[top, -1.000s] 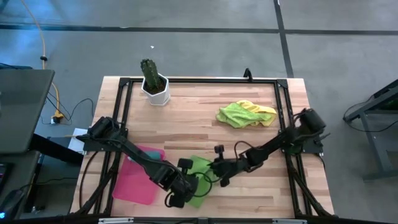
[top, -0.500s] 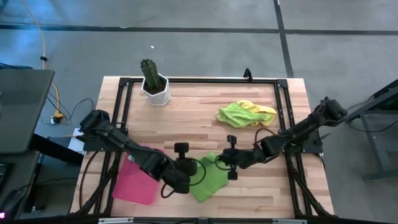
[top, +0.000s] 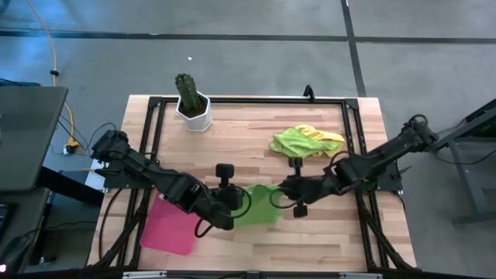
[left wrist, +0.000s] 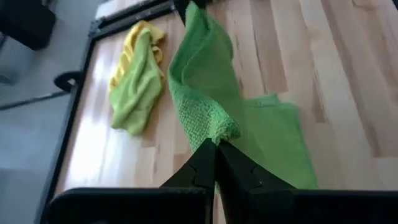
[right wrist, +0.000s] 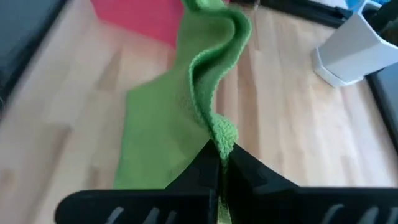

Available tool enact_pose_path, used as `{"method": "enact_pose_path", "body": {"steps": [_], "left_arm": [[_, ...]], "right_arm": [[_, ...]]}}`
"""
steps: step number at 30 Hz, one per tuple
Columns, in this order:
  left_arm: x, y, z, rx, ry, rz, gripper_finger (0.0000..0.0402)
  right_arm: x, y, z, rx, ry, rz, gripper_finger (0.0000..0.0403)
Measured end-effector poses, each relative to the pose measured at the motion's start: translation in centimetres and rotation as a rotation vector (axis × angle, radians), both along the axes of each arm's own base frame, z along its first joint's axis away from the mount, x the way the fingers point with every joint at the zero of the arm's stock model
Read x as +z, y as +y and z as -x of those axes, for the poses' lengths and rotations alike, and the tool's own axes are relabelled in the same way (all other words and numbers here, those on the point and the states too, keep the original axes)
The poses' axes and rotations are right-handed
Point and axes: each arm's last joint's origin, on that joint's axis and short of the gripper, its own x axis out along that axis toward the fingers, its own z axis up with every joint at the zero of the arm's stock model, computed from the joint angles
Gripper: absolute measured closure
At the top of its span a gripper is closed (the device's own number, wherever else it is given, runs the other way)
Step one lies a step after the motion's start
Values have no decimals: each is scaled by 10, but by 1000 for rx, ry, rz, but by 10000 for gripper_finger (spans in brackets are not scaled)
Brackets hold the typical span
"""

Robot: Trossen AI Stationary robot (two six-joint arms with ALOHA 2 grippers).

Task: Roll microfiber towels into tight, uniform cylinder then place into a basket
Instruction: Roll the dark green towel

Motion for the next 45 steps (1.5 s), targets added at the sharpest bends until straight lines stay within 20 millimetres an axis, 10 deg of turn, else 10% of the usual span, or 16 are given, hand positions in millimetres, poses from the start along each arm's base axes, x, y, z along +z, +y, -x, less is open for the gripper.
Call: {"method": "enact_pose_path", "body": {"steps": [9,23,45], "left_arm": [[10,12,1,101,-60,-172,401],[17,54,-7,195,10,-418,401],[18,95,-11,257,149,-589,401]], "right_arm": [[42,-17,2,9,30,82,403],[31,-75,-19,-107,179,524,403],[40,-102,-31,-73,180,735,403]]}}
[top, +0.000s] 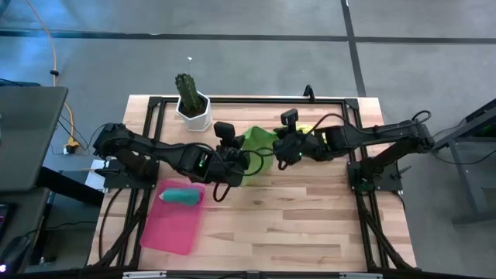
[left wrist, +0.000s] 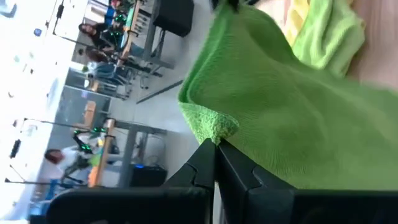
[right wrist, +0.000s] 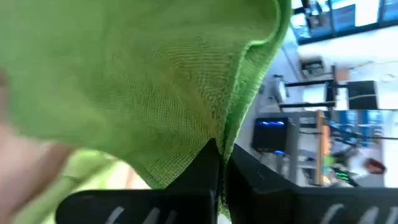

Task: Roll microfiber towels into tight, uniform cylinder then place into a basket
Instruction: Roll the dark green towel

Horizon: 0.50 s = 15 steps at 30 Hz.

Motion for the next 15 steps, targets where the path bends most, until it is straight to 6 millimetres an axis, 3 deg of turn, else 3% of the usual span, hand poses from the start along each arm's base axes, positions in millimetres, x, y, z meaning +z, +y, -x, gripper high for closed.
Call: {"method": "enact_pose_path", "body": {"steps": [8,12,15], "left_arm": [[0,25,-1,85,-20,4,401],[-1,19,-2,77,-101,101,400],[-6,7,-3,-14,-141,330,400]], "right_arm": [[6,-20,-5,-101,-84,25,403],[2,-13,-2,-143,-152,-129,403],[-7,0,2,-123,-132,-366,403]]}}
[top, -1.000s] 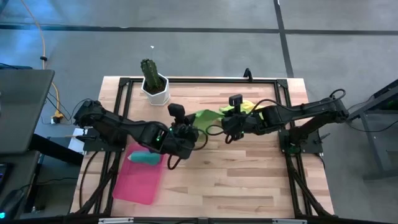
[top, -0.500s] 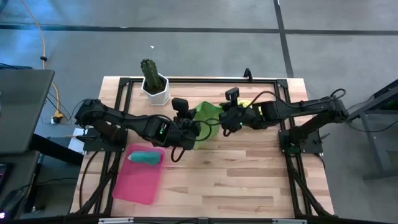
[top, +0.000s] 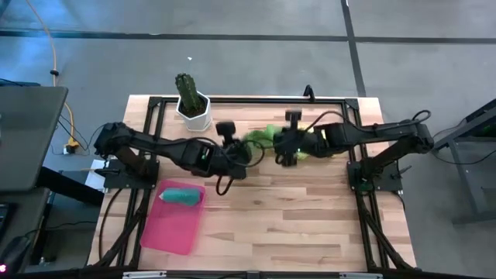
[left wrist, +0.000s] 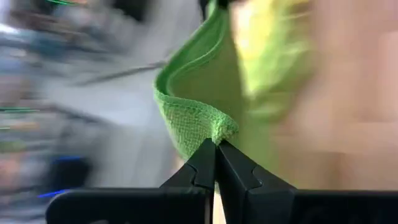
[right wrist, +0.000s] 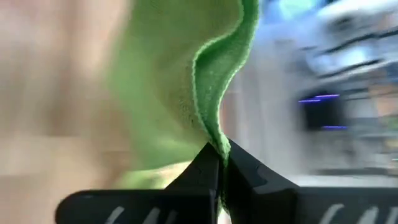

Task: Roll microfiber towels into tight, uniform cylinder then place into a basket
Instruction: Roll the dark green towel

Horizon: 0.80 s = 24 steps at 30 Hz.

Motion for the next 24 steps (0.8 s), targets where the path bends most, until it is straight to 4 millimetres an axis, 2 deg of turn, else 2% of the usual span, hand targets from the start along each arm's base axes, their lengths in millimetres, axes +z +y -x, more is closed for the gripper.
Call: {"method": "enact_pose_path", "body": {"steps": [3,6,14,24], "left_arm": [[-8,-18,0,-103,-31,270,401],[-27,-39,-2,-159,-12,392,401],[-84,-96,0,-198,25,452,401],[-129,-148,-3,-234,-19,464,401]], "right_arm": [[-16,17,-1,6,63,-224,403],[-36,36,-7,-10,153,-308,403],[-90,93,-30,124,326,-351,403],[-137,143,-44,153,324,-383,403]]}}
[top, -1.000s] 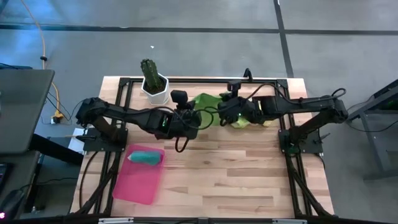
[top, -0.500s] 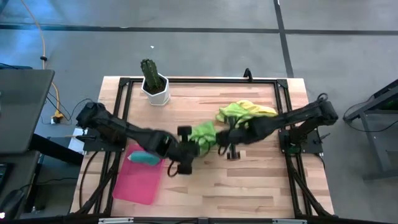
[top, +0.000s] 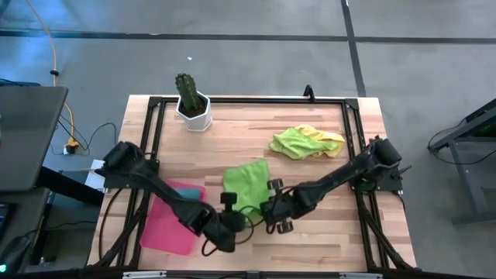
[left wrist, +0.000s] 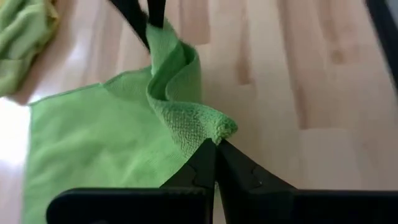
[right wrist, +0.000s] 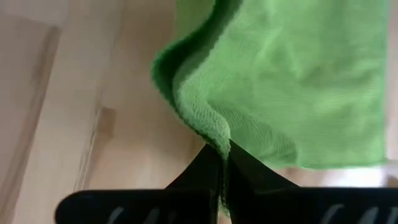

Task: Roll microfiber towels into tight, uniform cylinder then place into a basket
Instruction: Roll the dark green towel

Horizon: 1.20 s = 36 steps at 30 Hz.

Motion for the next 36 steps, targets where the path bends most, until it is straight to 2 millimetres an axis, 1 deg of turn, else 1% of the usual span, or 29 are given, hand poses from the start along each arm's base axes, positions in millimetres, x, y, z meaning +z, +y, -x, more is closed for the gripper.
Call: {"method": "enact_pose_path", "body": {"steps": [6,11,16,19,22,27,31,36], "left_arm": [[-26,-17,-1,-29,42,-7,401],[-49,-26,-4,-66,91,23,401],[-55,-31,-6,-67,102,105,401],[-56,-33,-5,-70,103,118,401],[-56,-36,-6,-85,103,144,400],[-55,-40,-6,-125,126,242,391],[-56,-40,-6,-125,135,256,363],[-56,-39,-6,-110,136,263,315]], "right_arm": [[-21,23,-3,67,11,-51,403],[-30,31,-3,93,24,-57,403],[-36,35,-4,112,44,-85,403],[-37,37,-5,124,43,-110,397],[-38,38,-4,133,51,-127,372],[-39,43,-2,148,60,-130,307],[-39,47,1,176,67,-123,266],[-40,47,6,179,102,-107,238]]}}
